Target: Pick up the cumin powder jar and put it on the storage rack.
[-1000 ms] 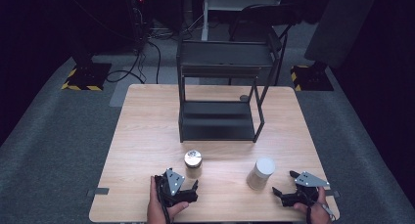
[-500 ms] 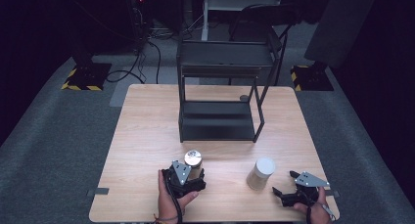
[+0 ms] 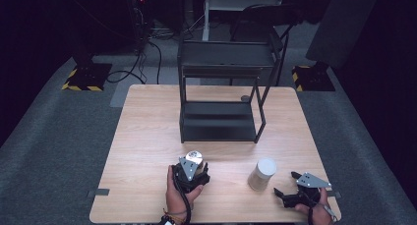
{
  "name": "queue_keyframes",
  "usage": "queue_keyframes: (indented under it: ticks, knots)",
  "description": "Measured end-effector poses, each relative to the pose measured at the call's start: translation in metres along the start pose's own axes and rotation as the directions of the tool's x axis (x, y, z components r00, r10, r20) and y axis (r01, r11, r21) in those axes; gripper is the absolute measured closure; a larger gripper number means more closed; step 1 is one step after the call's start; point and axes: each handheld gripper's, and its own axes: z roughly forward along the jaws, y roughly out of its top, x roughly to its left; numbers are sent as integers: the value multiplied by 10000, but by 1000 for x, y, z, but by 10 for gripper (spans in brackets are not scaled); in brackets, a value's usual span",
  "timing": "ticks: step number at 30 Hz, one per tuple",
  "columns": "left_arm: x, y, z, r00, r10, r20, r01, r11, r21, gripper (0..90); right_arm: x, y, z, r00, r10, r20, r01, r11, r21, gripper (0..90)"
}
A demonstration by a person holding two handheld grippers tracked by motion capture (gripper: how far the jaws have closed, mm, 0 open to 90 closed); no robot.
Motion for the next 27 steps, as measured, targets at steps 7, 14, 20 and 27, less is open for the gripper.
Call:
queue_keyframes:
  ticks: [7,14,20,27]
  knots:
    - [2,-1,2,9999,84,77,-83,10000,-45,305,0,0,0,10000,7,-5,-7,10000,4,0]
    - [5,0,3,9996,113,242,-112,9999,-40,307,1,0,0,10000,-5,36,5,10000,-16,0]
    - [9,11,3,9998,-102,198,102,9999,-2,307,1,-1,0,10000,-22,77,22,10000,-34,0]
    - [12,31,0,9996,-277,-67,276,9993,-269,307,2,-1,0,10000,-17,93,17,10000,-34,0]
